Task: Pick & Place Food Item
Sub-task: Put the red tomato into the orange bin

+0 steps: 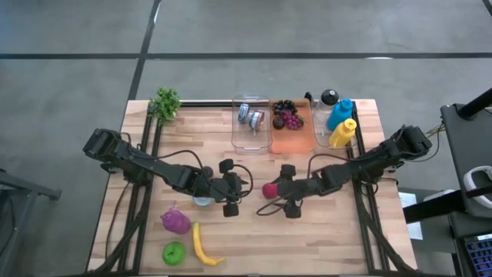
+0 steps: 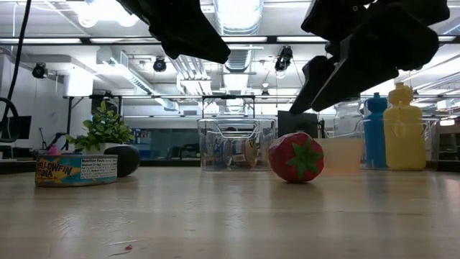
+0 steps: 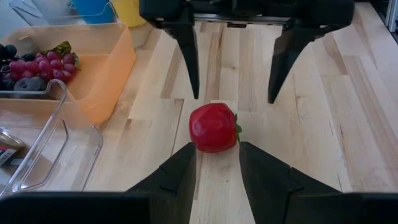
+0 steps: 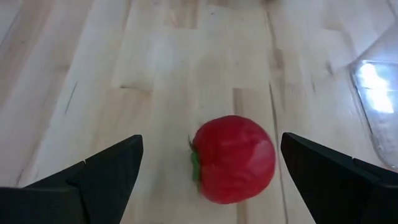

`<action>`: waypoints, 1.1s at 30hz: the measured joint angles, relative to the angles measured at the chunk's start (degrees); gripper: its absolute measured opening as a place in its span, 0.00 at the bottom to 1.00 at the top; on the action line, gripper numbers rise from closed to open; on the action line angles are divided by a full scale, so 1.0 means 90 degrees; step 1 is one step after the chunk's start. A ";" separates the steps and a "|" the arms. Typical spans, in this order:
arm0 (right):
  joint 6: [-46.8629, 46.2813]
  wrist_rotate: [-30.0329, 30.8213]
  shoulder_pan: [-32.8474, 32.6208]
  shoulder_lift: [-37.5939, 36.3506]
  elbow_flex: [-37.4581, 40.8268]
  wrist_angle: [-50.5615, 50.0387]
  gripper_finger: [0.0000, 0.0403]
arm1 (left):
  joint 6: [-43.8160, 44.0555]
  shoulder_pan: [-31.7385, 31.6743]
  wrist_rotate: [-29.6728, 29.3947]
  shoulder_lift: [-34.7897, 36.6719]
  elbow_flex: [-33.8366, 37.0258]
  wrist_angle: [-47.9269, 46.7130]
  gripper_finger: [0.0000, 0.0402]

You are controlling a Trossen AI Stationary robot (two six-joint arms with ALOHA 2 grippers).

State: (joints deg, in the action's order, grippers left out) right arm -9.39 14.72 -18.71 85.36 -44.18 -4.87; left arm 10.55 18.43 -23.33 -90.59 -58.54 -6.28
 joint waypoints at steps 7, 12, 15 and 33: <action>0.0141 -0.0060 0.0298 0.0000 0.0399 0.0670 0.94 | -0.0002 -0.0001 0.0000 0.0000 0.0000 0.0000 0.31; 0.0286 -0.0552 0.0586 -0.0001 0.0823 0.1584 0.94 | 0.0000 0.0001 0.0000 0.0000 0.0000 0.0000 0.31; 0.0289 -0.0899 0.0739 -0.0002 0.1008 0.1981 0.94 | -0.0002 -0.0001 0.0000 0.0000 0.0000 0.0000 0.31; 0.0471 -0.1095 0.0952 0.0604 0.1411 0.2946 0.94 | 0.0000 0.0001 -0.0002 0.0000 0.0000 0.0000 0.32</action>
State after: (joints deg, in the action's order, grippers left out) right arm -5.15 4.87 -10.14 90.80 -31.48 21.64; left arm 10.55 18.44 -23.35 -90.59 -58.54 -6.28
